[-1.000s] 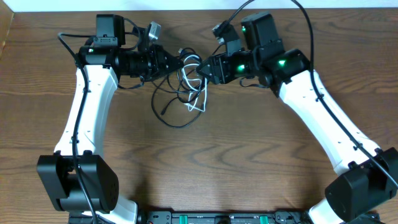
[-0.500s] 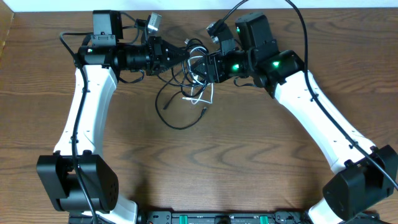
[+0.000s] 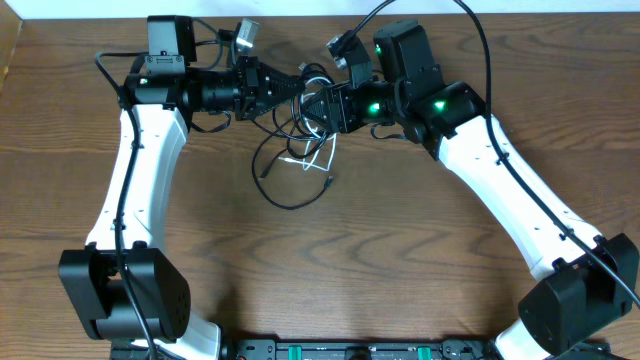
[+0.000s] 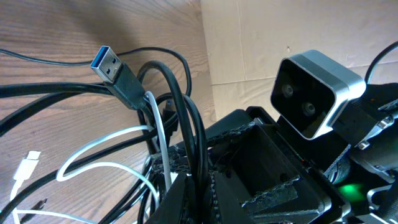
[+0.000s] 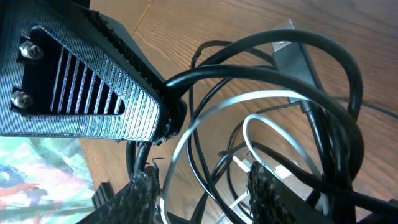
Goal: Untangle cables
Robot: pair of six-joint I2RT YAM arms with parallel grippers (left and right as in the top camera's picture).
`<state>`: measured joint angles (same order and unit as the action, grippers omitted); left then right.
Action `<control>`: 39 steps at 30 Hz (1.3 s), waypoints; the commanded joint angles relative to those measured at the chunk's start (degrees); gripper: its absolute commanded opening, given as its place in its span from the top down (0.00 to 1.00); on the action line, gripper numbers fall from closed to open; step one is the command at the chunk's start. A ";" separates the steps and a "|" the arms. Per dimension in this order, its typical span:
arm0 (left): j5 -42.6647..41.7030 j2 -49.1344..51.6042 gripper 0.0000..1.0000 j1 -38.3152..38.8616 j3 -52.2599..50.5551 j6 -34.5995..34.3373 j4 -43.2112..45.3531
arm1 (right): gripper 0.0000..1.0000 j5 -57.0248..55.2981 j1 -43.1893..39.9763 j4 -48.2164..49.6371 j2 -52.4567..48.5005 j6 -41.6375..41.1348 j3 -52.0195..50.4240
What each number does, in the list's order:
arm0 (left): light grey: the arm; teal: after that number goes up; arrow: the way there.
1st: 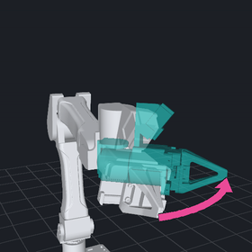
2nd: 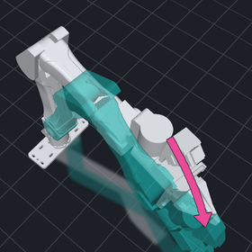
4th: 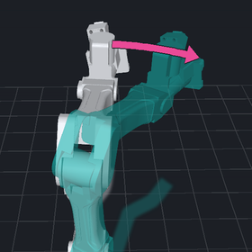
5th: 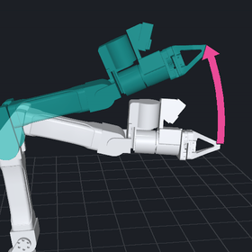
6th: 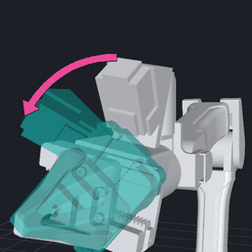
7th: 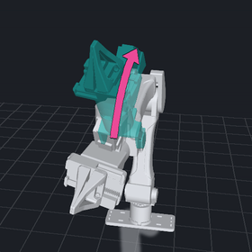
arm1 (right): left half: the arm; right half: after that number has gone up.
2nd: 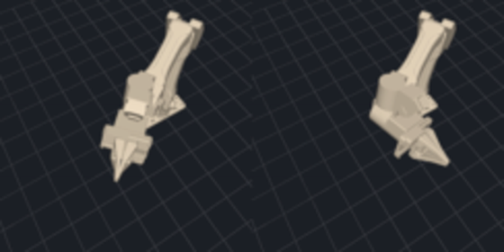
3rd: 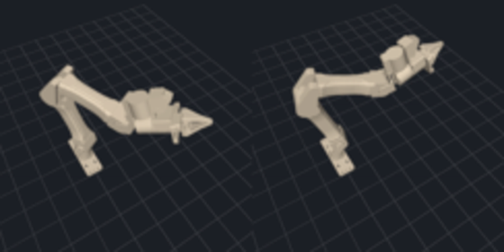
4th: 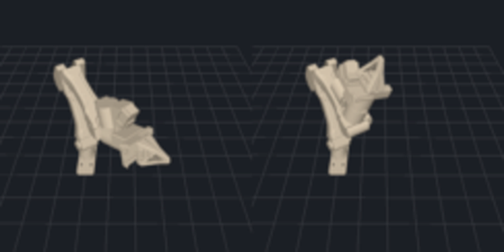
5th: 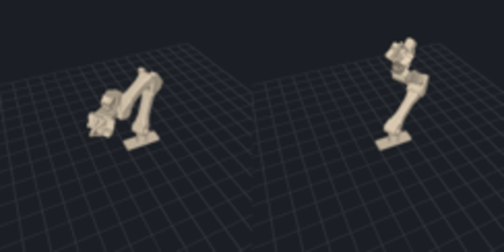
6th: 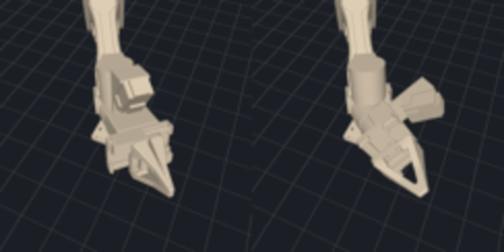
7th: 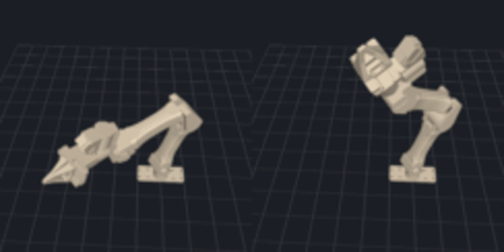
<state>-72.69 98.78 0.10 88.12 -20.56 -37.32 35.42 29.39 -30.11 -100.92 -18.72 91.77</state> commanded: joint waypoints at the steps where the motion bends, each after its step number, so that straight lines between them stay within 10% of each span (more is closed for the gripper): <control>1: -1.97 -0.85 0.93 -0.20 0.94 -1.27 0.39 | 0.56 2.08 1.09 0.57 -1.05 -1.25 0.26; 12: -5.57 -0.85 0.93 -0.20 0.94 -2.73 1.90 | 0.69 -1.25 3.80 4.66 -5.55 -6.10 0.26; 18: -4.52 -0.85 0.93 -0.68 0.94 -2.67 2.29 | 0.99 -6.45 3.56 3.54 -5.46 -6.99 0.26; 31: 24.20 -0.72 0.93 -3.56 0.87 -0.92 -6.62 | 0.99 -6.32 -0.70 1.05 6.86 -5.86 0.26; 39: 25.62 -0.72 0.93 -3.56 0.83 0.57 -8.28 | 0.99 -1.88 -8.31 -2.10 12.55 -4.98 0.26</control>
<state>-48.90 98.78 -3.29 88.12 -21.34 -45.21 31.40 23.42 -30.24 -89.54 -24.95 91.79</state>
